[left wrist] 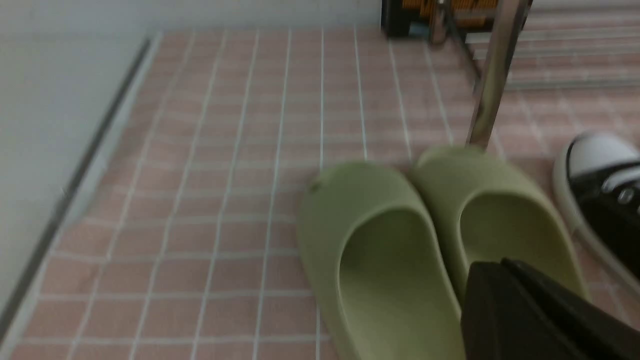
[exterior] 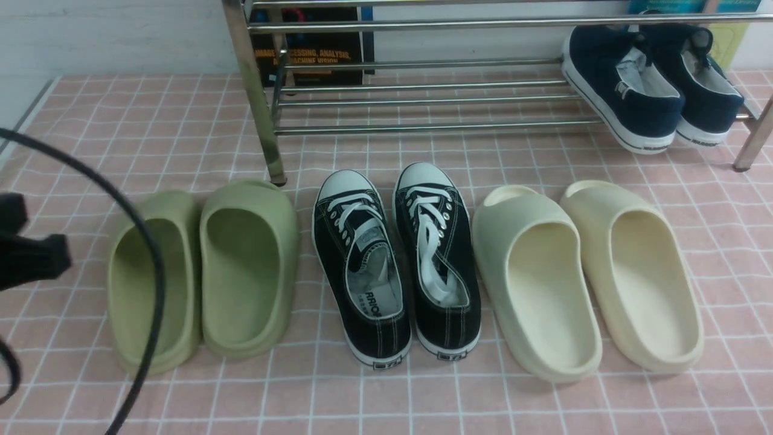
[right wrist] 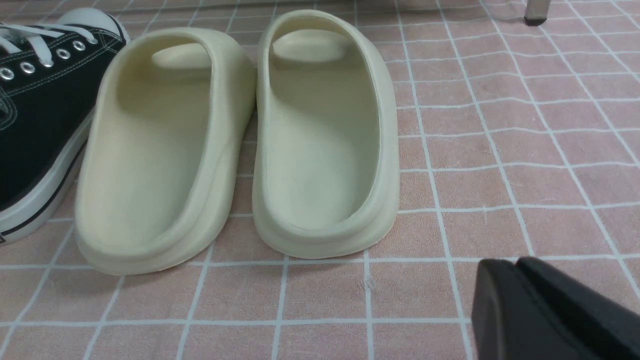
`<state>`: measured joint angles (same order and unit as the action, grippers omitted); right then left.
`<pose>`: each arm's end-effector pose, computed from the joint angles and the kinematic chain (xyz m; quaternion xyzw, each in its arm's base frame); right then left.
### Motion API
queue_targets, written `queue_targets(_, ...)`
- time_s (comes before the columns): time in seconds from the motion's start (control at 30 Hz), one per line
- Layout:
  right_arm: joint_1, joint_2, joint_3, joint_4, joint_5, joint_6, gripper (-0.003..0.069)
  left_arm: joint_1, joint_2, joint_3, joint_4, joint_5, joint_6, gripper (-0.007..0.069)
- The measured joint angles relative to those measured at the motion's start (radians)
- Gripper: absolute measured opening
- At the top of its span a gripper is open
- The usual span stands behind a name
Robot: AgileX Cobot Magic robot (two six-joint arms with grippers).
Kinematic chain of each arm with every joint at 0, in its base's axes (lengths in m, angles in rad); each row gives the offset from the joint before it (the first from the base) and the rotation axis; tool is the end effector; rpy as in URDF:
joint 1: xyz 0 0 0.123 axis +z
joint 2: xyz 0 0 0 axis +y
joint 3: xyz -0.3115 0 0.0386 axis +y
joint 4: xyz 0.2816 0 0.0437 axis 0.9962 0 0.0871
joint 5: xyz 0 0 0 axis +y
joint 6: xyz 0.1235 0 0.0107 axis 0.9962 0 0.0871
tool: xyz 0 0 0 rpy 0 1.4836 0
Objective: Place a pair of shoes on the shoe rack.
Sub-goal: Use the left arm to grab the shoe closest to it
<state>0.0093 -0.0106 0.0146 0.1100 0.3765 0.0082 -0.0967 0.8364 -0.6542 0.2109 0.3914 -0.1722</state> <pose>0.0884 0.0058 0.1652 0.0286 0.8016 0.0519 0.5949 0.2144 -0.0108 0.3150 0.0304 0.8536 0.0151 0.5199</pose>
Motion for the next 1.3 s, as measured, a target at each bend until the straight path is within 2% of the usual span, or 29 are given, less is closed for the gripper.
queue_targets(0.03, 0.0, 0.0, 0.0, 0.0, 0.0, 0.0, 0.0037, 0.0, 0.042, -0.008, -0.009, 0.013, 0.001, 0.0002)
queue_targets(0.13, 0.0, 0.0, 0.0, 0.0, 0.0, 0.0, 0.0037, 0.0, 0.218, -0.093, -0.137, 0.167, 0.019, 0.0002)
queue_targets(0.17, 0.0, 0.0, 0.0, 0.0, 0.0, 0.0, 0.0037, 0.0, 0.324, -0.166, -0.217, 0.292, 0.055, 0.0002)
queue_targets(0.23, 0.0, 0.0, 0.0, 0.0, 0.0, 0.0, 0.0037, 0.0, 0.389, -0.218, -0.274, 0.358, 0.093, 0.0002)
queue_targets(0.27, 0.0, 0.0, 0.0, 0.0, 0.0, 0.0, 0.0037, -0.004, 0.465, -0.286, -0.339, 0.464, 0.143, 0.0002)
queue_targets(0.3, 0.0, 0.0, 0.0, 0.0, 0.0, 0.0, 0.0037, -0.006, 0.474, -0.294, -0.345, 0.474, 0.143, 0.0002)
queue_targets(0.4, 0.0, 0.0, 0.0, 0.0, 0.0, 0.0, 0.0037, -0.109, 0.588, -0.409, -0.383, 0.551, 0.145, 0.0005)
queue_targets(0.47, 0.0, 0.0, 0.0, 0.0, 0.0, 0.0, 0.0037, -0.153, 0.604, -0.429, -0.376, 0.541, 0.12, 0.0005)
queue_targets(0.57, 0.0, 0.0, 0.0, 0.0, 0.0, 0.0, 0.0037, -0.327, 0.642, -0.476, -0.292, 0.451, 0.01, 0.0011)
queue_targets(0.67, 0.0, 0.0, 0.0, 0.0, 0.0, 0.0, 0.0037, -0.429, 0.669, -0.498, -0.201, 0.388, -0.057, 0.0027)
queue_targets(0.7, 0.0, 0.0, 0.0, 0.0, 0.0, 0.0, 0.0037, -0.484, 0.698, -0.513, -0.144, 0.352, -0.1, 0.0046)
queue_targets(0.77, 0.0, 0.0, 0.0, 0.0, 0.0, 0.0, 0.0037, -0.533, 0.731, -0.529, -0.081, 0.316, -0.146, 0.008)
queue_targets(0.8, 0.0, 0.0, 0.0, 0.0, 0.0, 0.0, 0.0037, -0.537, 0.735, -0.531, -0.074, 0.313, -0.15, 0.009)
queue_targets(0.87, 0.0, 0.0, 0.0, 0.0, 0.0, 0.0, 0.0037, -0.569, 0.782, -0.544, -0.006, 0.283, -0.212, 0.0171)
queue_targets(0.97, 0.0, 0.0, 0.0, 0.0, 0.0, 0.0, 0.0037, -0.574, 0.841, -0.546, 0.038, 0.269, -0.279, 0.0363)
queue_targets(1.1, 0.0, 0.0, 0.0, 0.0, 0.0, 0.0, 0.0037, -0.574, 0.899, -0.546, 0.053, 0.244, -0.303, 0.0524)
queue_targets(1.17, 0.0, 0.0, 0.0, 0.0, 0.0, 0.0, 0.0037, -0.574, 0.921, -0.546, 0.053, 0.207, -0.306, 0.0552)
queue_targets(1.23, 0.0, 0.0, 0.0, 0.0, 0.0, 0.0, 0.0037, -0.574, 0.943, -0.546, 0.059, 0.17, -0.31, 0.0546)
queue_targets(1.3, 0.0, 0.0, 0.0, 0.0, 0.0, 0.0, 0.0037, -0.571, 0.971, -0.546, 0.078, 0.139, -0.343, 0.0496)
